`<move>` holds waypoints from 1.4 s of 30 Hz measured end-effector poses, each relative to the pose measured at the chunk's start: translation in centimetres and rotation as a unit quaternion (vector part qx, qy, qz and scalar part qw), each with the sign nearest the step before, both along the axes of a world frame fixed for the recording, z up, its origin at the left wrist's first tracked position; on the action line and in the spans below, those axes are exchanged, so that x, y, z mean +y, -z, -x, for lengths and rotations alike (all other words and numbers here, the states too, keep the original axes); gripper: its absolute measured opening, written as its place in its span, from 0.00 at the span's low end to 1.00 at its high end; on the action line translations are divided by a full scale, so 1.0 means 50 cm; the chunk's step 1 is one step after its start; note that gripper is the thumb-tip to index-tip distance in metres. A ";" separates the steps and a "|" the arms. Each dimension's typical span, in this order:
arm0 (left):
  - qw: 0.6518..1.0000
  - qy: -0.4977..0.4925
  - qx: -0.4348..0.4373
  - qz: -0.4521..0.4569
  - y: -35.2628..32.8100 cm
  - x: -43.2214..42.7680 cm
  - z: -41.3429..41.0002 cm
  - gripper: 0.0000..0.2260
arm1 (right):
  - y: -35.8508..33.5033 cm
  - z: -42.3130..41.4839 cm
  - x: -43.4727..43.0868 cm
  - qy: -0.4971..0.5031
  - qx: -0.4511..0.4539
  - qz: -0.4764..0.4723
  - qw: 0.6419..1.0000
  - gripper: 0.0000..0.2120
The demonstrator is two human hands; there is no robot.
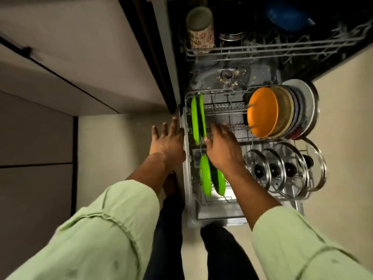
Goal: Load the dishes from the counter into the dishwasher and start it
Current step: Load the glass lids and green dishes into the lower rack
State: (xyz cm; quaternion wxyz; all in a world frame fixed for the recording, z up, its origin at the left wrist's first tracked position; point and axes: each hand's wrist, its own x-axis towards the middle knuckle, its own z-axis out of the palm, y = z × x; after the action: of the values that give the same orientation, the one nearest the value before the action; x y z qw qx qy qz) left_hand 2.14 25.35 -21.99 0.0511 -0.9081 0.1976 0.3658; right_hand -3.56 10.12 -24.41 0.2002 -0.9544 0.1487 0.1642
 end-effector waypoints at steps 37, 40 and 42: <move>0.862 -0.233 -0.444 0.066 -0.724 0.431 0.228 0.31 | -0.747 0.031 0.385 -0.307 -0.340 0.058 0.887 0.35; 0.858 -0.241 -0.450 0.058 -0.744 0.514 0.213 0.31 | -0.771 0.010 0.465 -0.317 -0.355 0.059 0.877 0.32; 0.854 -0.243 -0.456 0.051 -0.758 0.574 0.202 0.31 | -0.788 -0.005 0.523 -0.320 -0.363 0.057 0.873 0.34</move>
State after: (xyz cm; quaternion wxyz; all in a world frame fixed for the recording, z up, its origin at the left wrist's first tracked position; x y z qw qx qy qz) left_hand -7.96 54.04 15.92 -0.0013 -0.9934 -0.0565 -0.0996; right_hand -3.30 36.26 15.01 0.1220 -0.9519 -0.2391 -0.1475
